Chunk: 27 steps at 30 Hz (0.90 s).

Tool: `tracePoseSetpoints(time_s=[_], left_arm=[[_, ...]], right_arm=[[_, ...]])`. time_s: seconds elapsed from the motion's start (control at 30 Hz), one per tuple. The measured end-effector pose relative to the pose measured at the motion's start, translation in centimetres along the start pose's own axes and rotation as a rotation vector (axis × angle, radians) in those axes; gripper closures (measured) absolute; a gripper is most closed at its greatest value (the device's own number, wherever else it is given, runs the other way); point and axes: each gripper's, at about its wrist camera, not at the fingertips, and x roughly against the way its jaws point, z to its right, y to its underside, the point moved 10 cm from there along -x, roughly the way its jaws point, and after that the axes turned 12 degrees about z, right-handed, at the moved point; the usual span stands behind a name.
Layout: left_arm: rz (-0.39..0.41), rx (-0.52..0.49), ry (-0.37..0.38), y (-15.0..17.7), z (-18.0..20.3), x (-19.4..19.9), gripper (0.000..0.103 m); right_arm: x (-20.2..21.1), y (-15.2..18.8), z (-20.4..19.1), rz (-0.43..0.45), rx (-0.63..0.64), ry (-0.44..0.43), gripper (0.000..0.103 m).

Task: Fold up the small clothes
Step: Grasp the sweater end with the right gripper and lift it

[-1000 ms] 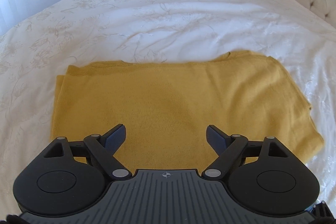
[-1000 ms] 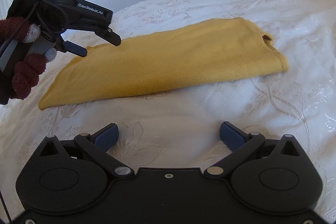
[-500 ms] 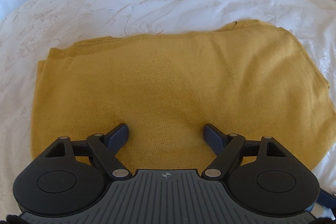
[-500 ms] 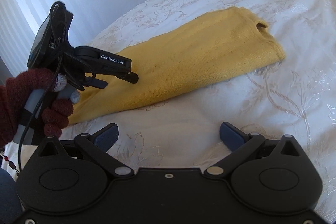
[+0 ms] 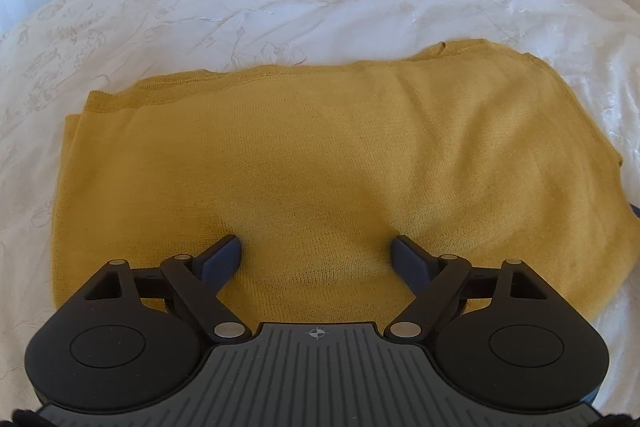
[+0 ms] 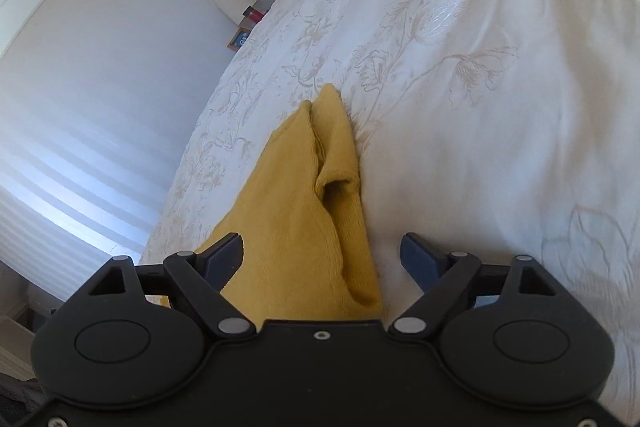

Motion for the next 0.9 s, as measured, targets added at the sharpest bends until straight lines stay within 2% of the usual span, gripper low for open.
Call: tracePoseSetpoints(time_s=[0.2, 0.27, 0.33, 0.37, 0.4, 0.43, 0.47, 0.57, 0.63, 0.7, 0.73, 0.9], left_arm=[[0.006, 0.003, -0.002, 0.0, 0.0, 0.0, 0.019], [0.005, 0.003, -0.002, -0.1, 0.0, 0.0, 0.019], [0.005, 0.005, -0.001, -0.1, 0.0, 0.0, 0.019], [0.005, 0.005, 0.000, -0.1, 0.0, 0.0, 0.019], [0.005, 0.004, 0.000, -0.1, 0.0, 0.0, 0.019], [0.005, 0.002, 0.001, -0.1, 0.0, 0.0, 0.019], [0.005, -0.002, 0.003, -0.1, -0.1, 0.0, 0.019], [0.006, 0.005, 0.014, -0.2, -0.3, 0.2, 0.020], [0.015, 0.020, 0.029, -0.5, -0.6, 0.6, 0.025], [0.031, 0.047, 0.042, -0.8, -1.5, 1.6, 0.039], [0.035, 0.063, 0.046, -0.9, -2.0, 2.1, 0.042], [0.071, 0.132, -0.005, -0.9, -6.9, 5.2, 0.042]], right_arm=[[-4.1, -1.1, -1.1, -0.073, 0.059, -0.041, 0.014], [-4.9, -0.8, -1.8, -0.099, 0.085, -0.054, 0.017], [-6.0, -0.6, -2.2, -0.128, 0.100, -0.048, 0.033], [-6.4, -0.5, -2.3, -0.142, 0.105, -0.041, 0.048], [-6.8, -0.3, -2.2, -0.157, 0.107, -0.029, 0.056], [-7.4, 0.0, -1.9, -0.174, 0.110, -0.007, 0.070], [-7.5, 0.2, -1.9, -0.179, 0.114, 0.001, 0.073], [-7.2, 0.2, -2.6, -0.161, 0.132, 0.028, 0.077], [-6.8, 0.2, -3.3, -0.151, 0.159, 0.053, 0.078], [-6.5, -0.1, -4.3, -0.141, 0.193, 0.072, 0.079], [-6.3, -0.2, -4.9, -0.136, 0.202, 0.077, 0.079], [-5.8, -0.5, -9.5, -0.112, 0.251, 0.061, 0.080]])
